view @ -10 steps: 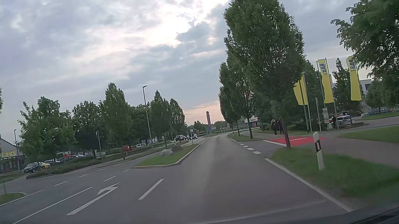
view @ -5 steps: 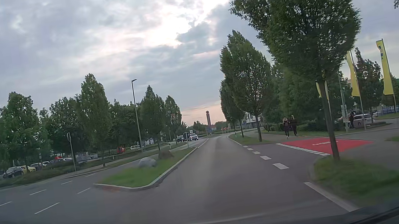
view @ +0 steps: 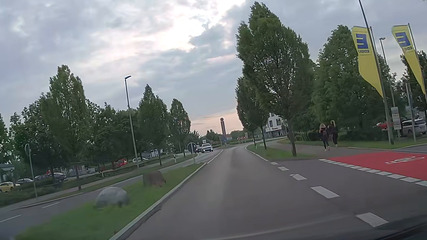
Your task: Follow the waypoints while adhering to traffic rules and regulations
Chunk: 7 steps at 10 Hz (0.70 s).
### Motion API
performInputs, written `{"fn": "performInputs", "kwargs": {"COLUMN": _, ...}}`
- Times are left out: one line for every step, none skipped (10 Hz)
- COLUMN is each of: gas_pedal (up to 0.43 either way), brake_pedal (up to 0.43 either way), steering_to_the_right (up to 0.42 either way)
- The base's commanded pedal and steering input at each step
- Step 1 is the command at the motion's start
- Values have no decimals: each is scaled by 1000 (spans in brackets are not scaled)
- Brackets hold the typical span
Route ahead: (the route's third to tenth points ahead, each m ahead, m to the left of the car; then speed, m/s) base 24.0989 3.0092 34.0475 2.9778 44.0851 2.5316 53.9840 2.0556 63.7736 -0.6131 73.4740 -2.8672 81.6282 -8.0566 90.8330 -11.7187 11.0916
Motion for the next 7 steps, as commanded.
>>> {"fn": "performInputs", "kwargs": {"gas_pedal": 20, "brake_pedal": 0, "steering_to_the_right": -2}}
{"fn": "performInputs", "kwargs": {"gas_pedal": 0, "brake_pedal": 0, "steering_to_the_right": -1}}
{"fn": "performInputs", "kwargs": {"gas_pedal": 0, "brake_pedal": 0, "steering_to_the_right": -1}}
{"fn": "performInputs", "kwargs": {"gas_pedal": 0, "brake_pedal": 0, "steering_to_the_right": -1}}
{"fn": "performInputs", "kwargs": {"gas_pedal": 0, "brake_pedal": 0, "steering_to_the_right": -1}}
{"fn": "performInputs", "kwargs": {"gas_pedal": 0, "brake_pedal": 0, "steering_to_the_right": -1}}
{"fn": "performInputs", "kwargs": {"gas_pedal": 0, "brake_pedal": 0, "steering_to_the_right": -1}}
